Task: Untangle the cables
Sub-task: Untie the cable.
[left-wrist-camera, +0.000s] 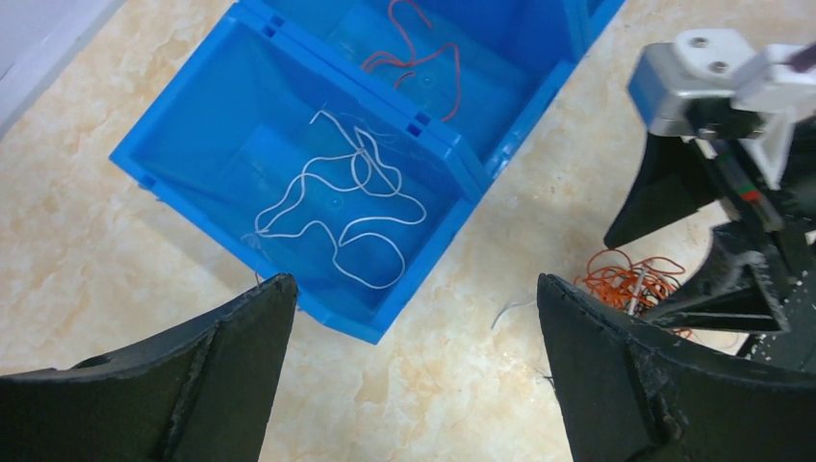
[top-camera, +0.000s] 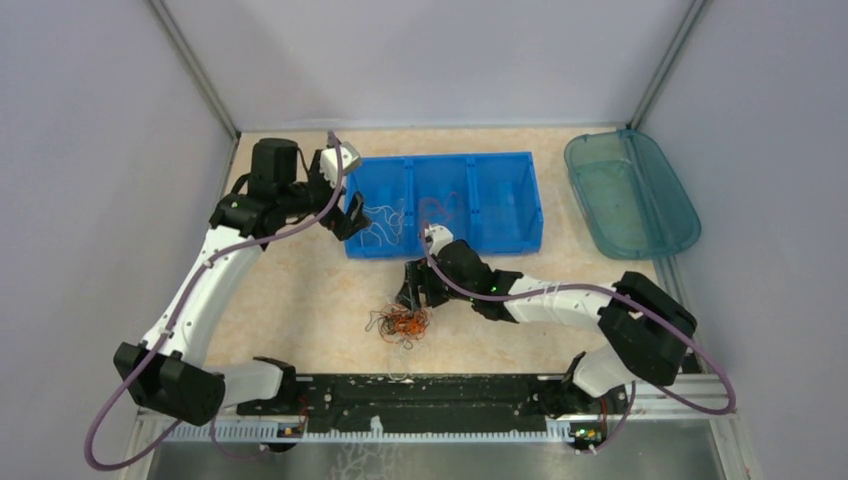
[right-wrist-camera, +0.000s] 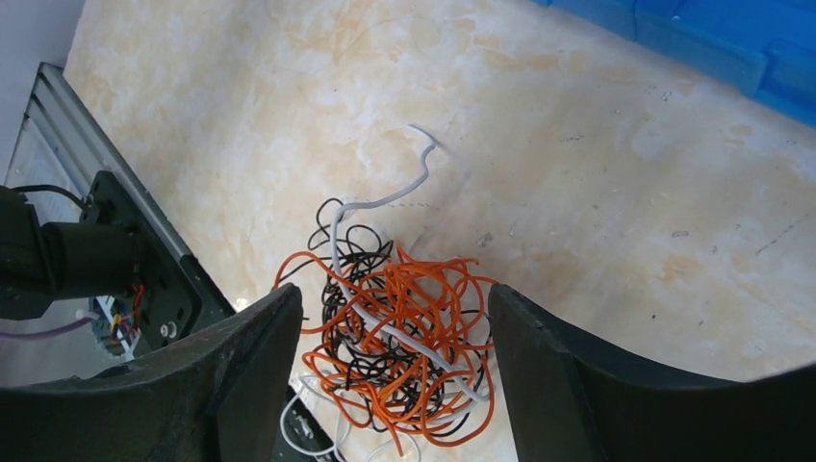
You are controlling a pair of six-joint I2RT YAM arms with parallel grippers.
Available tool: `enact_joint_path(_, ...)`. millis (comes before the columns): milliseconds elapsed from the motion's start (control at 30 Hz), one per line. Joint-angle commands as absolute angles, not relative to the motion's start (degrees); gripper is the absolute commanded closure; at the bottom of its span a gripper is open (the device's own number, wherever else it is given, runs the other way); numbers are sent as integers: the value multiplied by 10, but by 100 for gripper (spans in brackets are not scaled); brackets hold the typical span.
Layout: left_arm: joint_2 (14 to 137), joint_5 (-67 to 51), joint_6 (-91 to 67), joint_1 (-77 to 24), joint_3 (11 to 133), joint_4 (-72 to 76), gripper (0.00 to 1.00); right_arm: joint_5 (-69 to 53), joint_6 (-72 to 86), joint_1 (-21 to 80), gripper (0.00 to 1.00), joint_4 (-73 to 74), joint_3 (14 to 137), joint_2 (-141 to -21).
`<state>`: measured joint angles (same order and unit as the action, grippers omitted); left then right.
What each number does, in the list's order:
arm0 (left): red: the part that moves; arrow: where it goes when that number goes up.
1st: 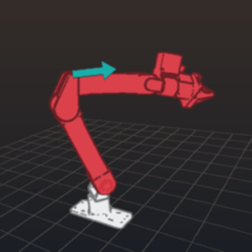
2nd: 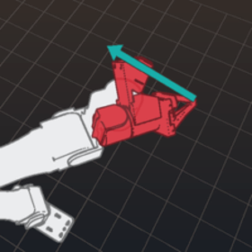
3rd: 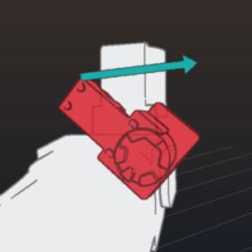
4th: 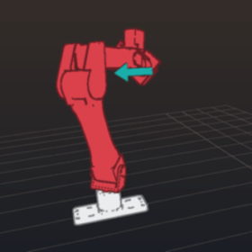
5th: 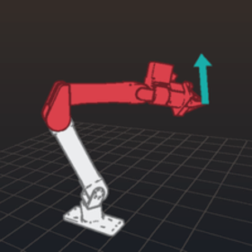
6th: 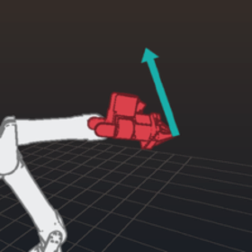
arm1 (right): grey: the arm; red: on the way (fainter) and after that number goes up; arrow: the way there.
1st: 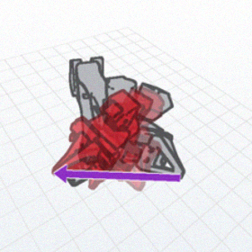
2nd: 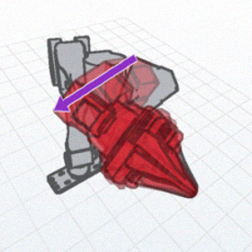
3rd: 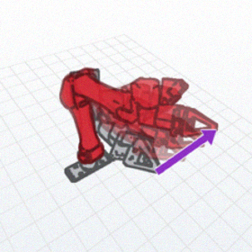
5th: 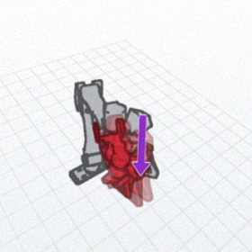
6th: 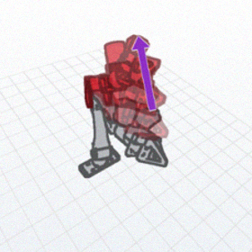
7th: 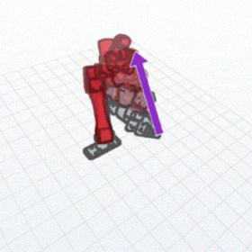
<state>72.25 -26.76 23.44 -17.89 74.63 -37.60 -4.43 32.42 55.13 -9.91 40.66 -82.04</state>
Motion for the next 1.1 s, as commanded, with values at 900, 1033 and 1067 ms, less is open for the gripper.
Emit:
enact_joint_path(900, 600, -427, 520, -181, 532, -458, 0, -29, 344, 571, 47, -135, 396, -809)
enact_joint_path(1033, 591, -429, 533, -191, 498, -458, 0, -36, 340, 570, 48, -125, 392, -797)
enact_joint_path(1067, 588, -429, 541, -193, 491, -460, 0, -40, 339, 570, 49, -126, 391, -797)
